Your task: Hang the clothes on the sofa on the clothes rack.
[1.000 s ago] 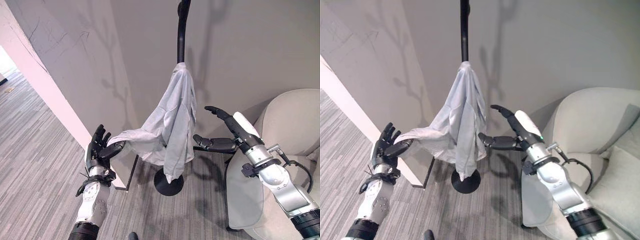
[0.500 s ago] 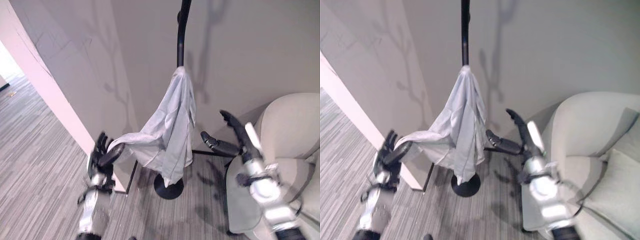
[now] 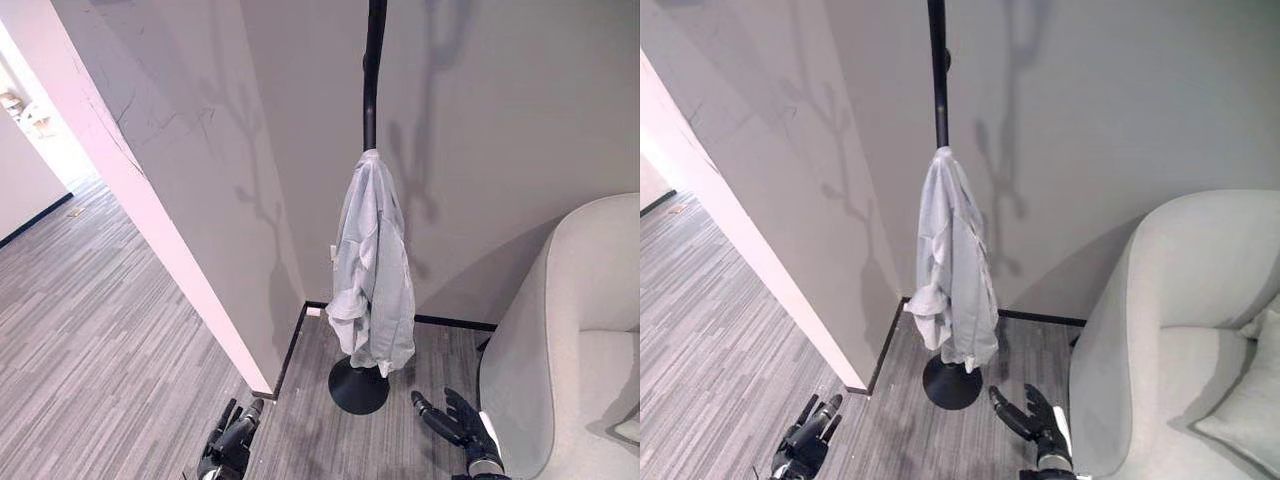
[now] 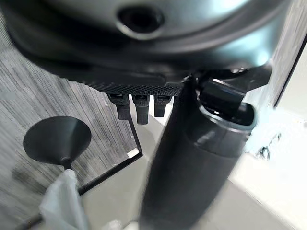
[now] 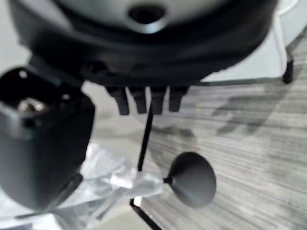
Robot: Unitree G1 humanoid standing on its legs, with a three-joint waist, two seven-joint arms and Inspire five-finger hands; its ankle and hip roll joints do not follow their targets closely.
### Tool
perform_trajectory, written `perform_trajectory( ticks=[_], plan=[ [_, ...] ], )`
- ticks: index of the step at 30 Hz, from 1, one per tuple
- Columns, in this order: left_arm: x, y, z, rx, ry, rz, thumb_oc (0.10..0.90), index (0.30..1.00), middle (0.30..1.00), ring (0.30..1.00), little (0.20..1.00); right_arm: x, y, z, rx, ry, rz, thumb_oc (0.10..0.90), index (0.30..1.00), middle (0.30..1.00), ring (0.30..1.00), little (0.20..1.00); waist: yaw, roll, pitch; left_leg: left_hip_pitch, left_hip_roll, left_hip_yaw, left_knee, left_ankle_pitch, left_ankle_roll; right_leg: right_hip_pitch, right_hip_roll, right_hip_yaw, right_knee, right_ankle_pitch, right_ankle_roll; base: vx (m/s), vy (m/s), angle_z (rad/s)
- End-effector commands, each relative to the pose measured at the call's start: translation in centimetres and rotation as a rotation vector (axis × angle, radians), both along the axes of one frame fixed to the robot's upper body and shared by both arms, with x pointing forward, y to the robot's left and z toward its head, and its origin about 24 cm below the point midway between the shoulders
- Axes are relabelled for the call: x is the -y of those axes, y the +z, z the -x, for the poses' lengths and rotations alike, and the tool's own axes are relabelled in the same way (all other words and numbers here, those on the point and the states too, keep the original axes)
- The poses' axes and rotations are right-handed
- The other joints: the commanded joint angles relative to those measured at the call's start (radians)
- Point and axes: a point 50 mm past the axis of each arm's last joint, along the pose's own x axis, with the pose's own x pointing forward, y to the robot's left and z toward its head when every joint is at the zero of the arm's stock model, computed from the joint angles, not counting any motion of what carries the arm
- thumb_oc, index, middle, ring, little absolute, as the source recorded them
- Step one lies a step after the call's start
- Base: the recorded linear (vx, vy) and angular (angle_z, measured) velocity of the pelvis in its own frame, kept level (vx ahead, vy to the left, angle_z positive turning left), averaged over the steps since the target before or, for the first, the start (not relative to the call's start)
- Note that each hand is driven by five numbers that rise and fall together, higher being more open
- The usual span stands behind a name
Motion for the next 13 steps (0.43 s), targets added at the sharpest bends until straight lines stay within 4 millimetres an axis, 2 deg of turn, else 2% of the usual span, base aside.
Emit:
perform_trajectory(
  ticks=[1, 3, 6, 7, 10, 13],
  plan=[
    [-2.8, 0.8, -2.5, -0.021, -0.017, -0.162, 0.8, 0.9, 0.9, 0.9, 0.9, -1.2, -0.2, -2.3, 0.098, -0.23, -0.212, 0.8, 0.9, 0.9, 0.9, 0.9, 0.036, -0.023, 0.046, 0.073, 0.062, -0.01, 0.009, -0.131, -0.041, -0.059, -0.042, -0.038, 0.016, 0.012, -0.017, 0.0, 0.005, 0.15],
    [-2.6, -0.6, 0.3, -0.198, -0.054, -0.157, 0.8, 0.9, 0.9, 0.9, 0.9, -1.5, -2.7, 0.6, -0.031, -0.479, -0.402, 0.8, 0.9, 0.9, 0.9, 0.9, 0.043, -0.027, 0.042, 0.074, 0.06, -0.012, 0.009, -0.134, -0.043, -0.055, -0.042, -0.04, 0.015, 0.01, -0.018, 0.03, 0.01, 0.07],
    [-2.4, -1.5, 3.0, -0.34, -0.094, -0.135, 0.8, 0.9, 0.9, 0.9, 0.9, -2.4, -4.9, 4.9, -0.188, -0.818, -0.602, 0.8, 0.9, 0.9, 0.9, 0.9, 0.053, -0.031, 0.037, 0.078, 0.059, -0.014, 0.009, -0.141, -0.045, -0.046, -0.042, -0.047, 0.014, 0.006, -0.018, 0.04, 0.011, 0.06],
    [-2.4, -1.5, 2.9, -0.338, -0.095, -0.135, 0.8, 0.9, 0.9, 0.9, 0.9, -2.3, -4.9, 4.8, -0.186, -0.818, -0.603, 0.8, 0.9, 0.9, 0.9, 0.9, 0.053, -0.032, 0.036, 0.073, 0.058, -0.015, 0.009, -0.138, -0.044, -0.05, -0.043, -0.047, 0.013, 0.009, -0.018, 0.02, 0.019, 0.06],
    [-2.1, -1.8, 4.5, -0.402, -0.143, -0.122, 0.8, 0.9, 0.9, 0.9, 0.9, -2.4, -5.4, 7.4, -0.251, -1.001, -0.652, 0.8, 0.9, 0.9, 0.9, 0.9, 0.058, -0.036, 0.029, 0.074, 0.056, -0.015, 0.009, -0.142, -0.045, -0.047, -0.043, -0.052, 0.011, 0.008, -0.017, 0.03, 0.028, 0.11],
    [-1.5, -1.9, 4.3, -0.401, -0.218, -0.128, 0.8, 0.9, 0.9, 0.9, 0.9, -2.0, -5.3, 8.0, -0.258, -1.05, -0.652, 0.8, 0.9, 0.9, 0.9, 0.9, 0.059, -0.04, 0.023, 0.072, 0.054, -0.017, 0.009, -0.144, -0.043, -0.047, -0.044, -0.055, 0.011, 0.01, -0.014, 0.04, 0.036, 0.07]
  ],
)
